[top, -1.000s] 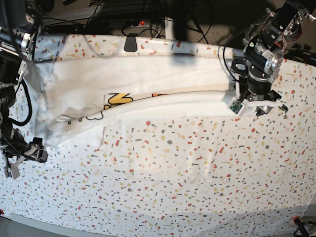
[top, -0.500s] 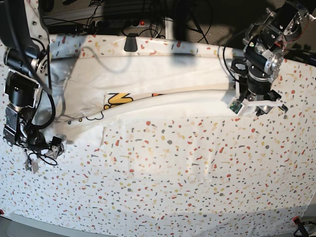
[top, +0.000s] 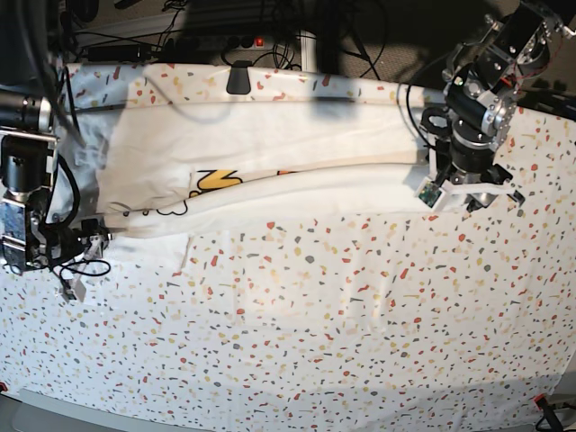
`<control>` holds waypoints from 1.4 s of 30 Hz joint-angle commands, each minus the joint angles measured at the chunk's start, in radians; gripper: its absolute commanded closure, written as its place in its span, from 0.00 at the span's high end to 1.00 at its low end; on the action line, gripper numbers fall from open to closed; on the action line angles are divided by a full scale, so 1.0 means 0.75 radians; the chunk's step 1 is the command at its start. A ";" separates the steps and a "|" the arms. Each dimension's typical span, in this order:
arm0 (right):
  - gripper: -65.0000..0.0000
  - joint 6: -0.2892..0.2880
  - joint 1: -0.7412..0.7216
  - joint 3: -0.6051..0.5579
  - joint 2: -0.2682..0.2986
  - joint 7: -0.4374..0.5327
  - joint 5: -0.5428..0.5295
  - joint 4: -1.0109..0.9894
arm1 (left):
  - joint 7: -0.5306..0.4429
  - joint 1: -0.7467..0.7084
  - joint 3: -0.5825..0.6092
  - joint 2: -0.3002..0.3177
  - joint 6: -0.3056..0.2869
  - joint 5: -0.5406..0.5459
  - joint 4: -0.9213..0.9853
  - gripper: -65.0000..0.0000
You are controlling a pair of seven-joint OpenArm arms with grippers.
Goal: Fold the T-shirt properly
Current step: 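Grasp the shirt's other side edge with the right gripper and fold inward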
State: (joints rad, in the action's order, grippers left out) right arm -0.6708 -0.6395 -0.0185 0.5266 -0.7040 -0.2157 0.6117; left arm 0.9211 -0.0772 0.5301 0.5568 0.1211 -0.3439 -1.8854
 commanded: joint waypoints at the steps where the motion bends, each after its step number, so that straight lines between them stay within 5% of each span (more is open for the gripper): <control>1: 0.39 -0.011 -0.038 -0.027 0.010 0.036 -0.020 0.023 | -0.012 0.018 -0.010 0.015 0.014 -0.030 -0.023 0.40; 8: 0.17 0.071 -0.037 -0.071 -0.033 0.071 -0.037 0.023 | -0.012 0.018 -0.010 0.015 0.014 -0.030 -0.023 0.40; 12: 0.15 0.084 -0.037 -0.072 -0.034 0.045 -0.036 0.023 | -0.012 0.018 -0.010 0.015 0.014 -0.030 -0.023 0.40; 14: 0.00 0.084 -0.037 -0.072 -0.033 0.027 -0.028 0.023 | -0.012 0.018 -0.010 0.015 0.014 -0.030 -0.023 0.40; 17: 0.00 0.084 -0.037 -0.071 -0.028 0.021 -0.033 0.023 | -0.012 0.018 -0.010 0.015 0.014 -0.030 -0.023 0.40; 22: 0.00 -0.036 -0.033 -0.071 -0.005 -0.013 -0.049 0.084 | -0.011 0.018 -0.010 0.015 0.014 -0.030 -0.023 0.40; 30: 0.00 -0.036 0.116 -0.071 0.136 -0.221 -0.323 0.438 | -0.011 0.018 -0.010 0.015 0.014 -0.030 -0.023 0.40; 42: 0.00 -0.036 0.603 -0.065 0.459 -0.349 -0.645 1.084 | -0.011 0.018 -0.010 0.015 0.015 -0.030 -0.023 0.40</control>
State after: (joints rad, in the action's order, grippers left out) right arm -0.6941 -0.1658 -0.0799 0.8436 -0.9737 -0.6933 1.4147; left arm 0.9211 -0.0772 0.5301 0.5568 0.1219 -0.3439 -1.8854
